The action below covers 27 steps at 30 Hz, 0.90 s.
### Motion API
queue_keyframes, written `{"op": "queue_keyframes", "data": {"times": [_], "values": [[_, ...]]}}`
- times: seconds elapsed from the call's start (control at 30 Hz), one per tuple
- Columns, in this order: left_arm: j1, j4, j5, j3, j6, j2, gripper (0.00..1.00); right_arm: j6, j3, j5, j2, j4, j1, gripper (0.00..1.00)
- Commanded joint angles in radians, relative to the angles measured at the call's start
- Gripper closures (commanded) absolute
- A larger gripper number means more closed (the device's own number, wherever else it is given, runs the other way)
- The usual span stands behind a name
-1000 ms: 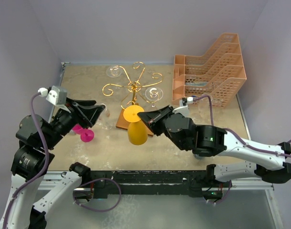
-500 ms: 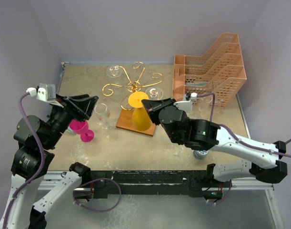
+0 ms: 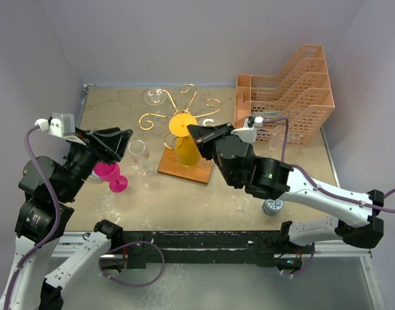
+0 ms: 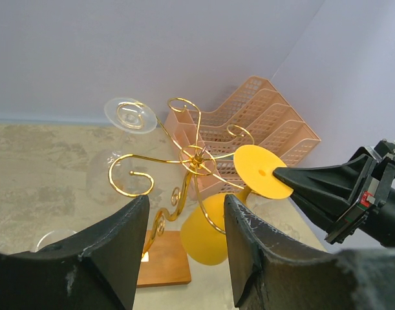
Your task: Place the wine glass upside down on the wine glass rack
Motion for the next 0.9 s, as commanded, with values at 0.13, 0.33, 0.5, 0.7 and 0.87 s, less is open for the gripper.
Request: {"op": "queue_keyframes", "data": {"times": [0.13,0.33,0.5,0.7,0.87], "values": [[0.002,0.031,-0.02,0.02,-0.009,-0.007,0.53,-0.135,0.011,-0.059,0.01,0.187,-0.025,1.0],[0.002,0.036,-0.025,0.02,-0.006,-0.003,0.53,-0.212,0.01,-0.145,0.027,0.239,-0.045,1.0],[0.004,0.039,-0.026,0.017,-0.004,0.002,0.53,-0.271,0.028,-0.228,0.052,0.256,-0.059,1.0],[0.003,0.039,-0.028,0.019,0.0,0.003,0.53,-0.287,0.01,-0.308,0.059,0.289,-0.072,1.0],[0.003,0.036,-0.032,0.019,0.004,0.0,0.53,-0.277,-0.008,-0.354,0.056,0.291,-0.08,1.0]]}}
